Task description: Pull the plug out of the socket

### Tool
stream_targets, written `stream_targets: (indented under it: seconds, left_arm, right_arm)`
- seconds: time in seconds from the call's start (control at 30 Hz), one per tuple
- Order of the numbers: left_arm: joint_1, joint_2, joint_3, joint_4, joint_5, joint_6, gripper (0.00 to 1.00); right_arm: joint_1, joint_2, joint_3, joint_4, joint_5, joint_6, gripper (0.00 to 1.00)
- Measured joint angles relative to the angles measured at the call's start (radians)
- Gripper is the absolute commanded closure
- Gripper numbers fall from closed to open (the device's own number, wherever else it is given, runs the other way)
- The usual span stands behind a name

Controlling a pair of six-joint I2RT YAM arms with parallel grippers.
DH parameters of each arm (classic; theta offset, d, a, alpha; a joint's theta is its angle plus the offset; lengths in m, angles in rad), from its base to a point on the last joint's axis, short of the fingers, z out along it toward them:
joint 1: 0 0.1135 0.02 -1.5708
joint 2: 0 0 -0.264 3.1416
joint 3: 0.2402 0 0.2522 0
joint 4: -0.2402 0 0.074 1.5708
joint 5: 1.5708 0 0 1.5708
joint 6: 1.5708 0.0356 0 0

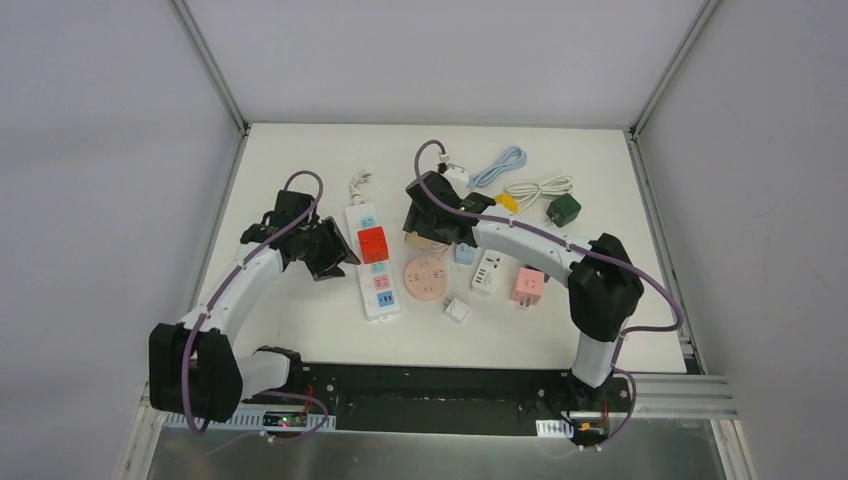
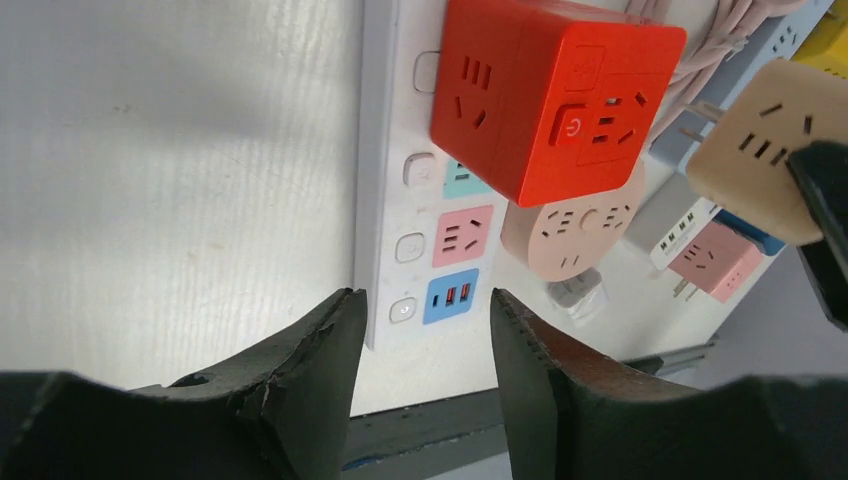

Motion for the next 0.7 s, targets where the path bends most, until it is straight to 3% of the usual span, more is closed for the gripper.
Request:
stream_targets:
  seconds: [0.2, 0.43, 0.7]
  left_arm:
    - [0.0, -0.163, -0.008, -0.037, -0.108, 0.006, 0.44]
    - [0.0, -0.332, -0.043, -0.061, -0.197, 0.002, 0.43]
    - [0.0, -0.413, -0.047, -0.116, -0.248, 0.003, 0.41]
  right_arm:
    - [-0.082, 0.016, -0.035, 0.094, -0.069, 0.059, 0.83]
    - [-0.091, 0.175, 0.096, 0.186, -0.158, 0.092, 0.53]
    - [-0.098, 0.277, 0.119, 0.211, -0.198, 0.121, 0.17]
